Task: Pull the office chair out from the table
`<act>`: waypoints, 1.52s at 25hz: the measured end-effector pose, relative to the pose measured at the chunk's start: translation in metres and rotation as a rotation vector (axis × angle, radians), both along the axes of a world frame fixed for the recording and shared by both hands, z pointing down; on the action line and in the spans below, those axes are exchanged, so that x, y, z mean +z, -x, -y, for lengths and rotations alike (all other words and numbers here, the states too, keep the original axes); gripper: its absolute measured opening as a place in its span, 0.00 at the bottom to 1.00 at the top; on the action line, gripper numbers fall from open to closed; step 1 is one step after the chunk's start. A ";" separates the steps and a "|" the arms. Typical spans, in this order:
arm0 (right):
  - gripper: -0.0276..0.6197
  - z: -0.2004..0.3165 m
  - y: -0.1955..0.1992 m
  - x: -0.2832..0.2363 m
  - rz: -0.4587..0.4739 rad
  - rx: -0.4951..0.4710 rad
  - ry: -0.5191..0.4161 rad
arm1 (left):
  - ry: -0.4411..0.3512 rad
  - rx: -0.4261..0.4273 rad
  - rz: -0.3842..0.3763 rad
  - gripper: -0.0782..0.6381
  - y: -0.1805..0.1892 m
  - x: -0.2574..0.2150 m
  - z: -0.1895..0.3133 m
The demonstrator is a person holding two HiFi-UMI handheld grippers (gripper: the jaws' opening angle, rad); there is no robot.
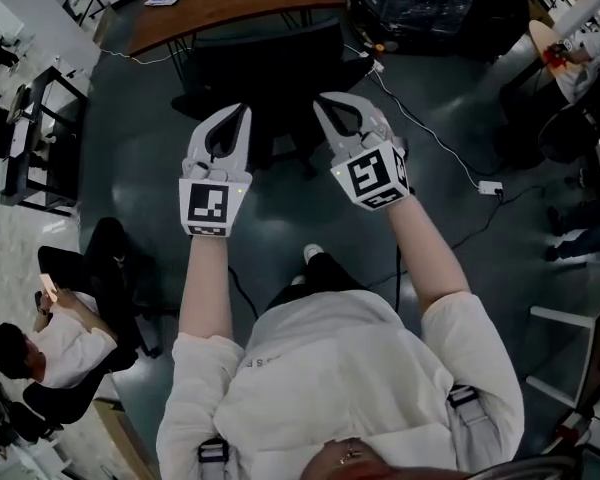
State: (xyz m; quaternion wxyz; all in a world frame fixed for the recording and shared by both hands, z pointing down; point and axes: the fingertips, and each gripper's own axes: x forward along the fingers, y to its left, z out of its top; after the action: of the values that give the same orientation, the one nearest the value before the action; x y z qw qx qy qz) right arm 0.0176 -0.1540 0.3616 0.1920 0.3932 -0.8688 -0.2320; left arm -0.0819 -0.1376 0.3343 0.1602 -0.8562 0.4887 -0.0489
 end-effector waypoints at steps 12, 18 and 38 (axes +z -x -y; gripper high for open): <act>0.03 -0.152 -0.021 0.073 0.151 -0.017 0.243 | 0.160 -0.026 -0.170 0.13 -0.045 0.084 -0.149; 0.03 -0.214 -0.063 0.093 0.194 -0.022 0.289 | 0.147 -0.035 -0.271 0.13 -0.076 0.079 -0.211; 0.03 -0.309 -0.096 0.097 0.365 0.020 0.371 | 0.133 -0.017 -0.360 0.13 -0.099 0.061 -0.311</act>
State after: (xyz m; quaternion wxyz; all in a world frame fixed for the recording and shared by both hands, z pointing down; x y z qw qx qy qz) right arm 0.1140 0.1549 0.4587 0.1028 0.3951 -0.9128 0.0080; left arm 0.0167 0.1731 0.3953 0.0131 -0.8558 0.5122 0.0715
